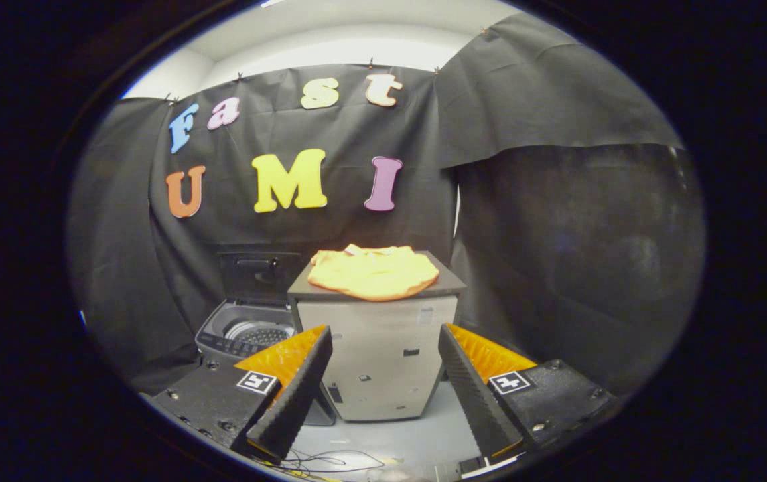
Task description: Put the clothes into the washing machine and then close the washing machine lid.
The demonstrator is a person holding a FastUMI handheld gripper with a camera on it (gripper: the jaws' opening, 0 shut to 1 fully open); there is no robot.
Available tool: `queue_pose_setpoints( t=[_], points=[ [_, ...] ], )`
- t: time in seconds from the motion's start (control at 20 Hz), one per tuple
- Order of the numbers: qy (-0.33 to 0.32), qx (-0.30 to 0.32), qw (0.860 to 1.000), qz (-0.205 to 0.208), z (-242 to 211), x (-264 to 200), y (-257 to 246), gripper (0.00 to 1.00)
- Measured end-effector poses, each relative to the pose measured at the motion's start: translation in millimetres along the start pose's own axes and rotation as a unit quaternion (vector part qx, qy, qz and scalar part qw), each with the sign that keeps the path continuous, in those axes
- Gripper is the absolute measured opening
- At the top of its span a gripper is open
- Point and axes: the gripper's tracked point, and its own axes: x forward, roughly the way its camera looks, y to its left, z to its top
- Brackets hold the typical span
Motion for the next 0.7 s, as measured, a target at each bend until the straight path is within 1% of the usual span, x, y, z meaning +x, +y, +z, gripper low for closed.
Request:
queue_pose_setpoints(
  t=[0.25,0.4,0.55,0.7],
  points=[
    [-0.02,-0.015,1.0,0.004,59,74,5,1.0],
    [-0.024,-0.014,1.0,0.007,92,126,6,1.0],
    [-0.003,0.002,1.0,0.02,111,180,7,1.0],
    [0.013,0.001,1.0,0.027,131,237,10,1.0]
  ],
)
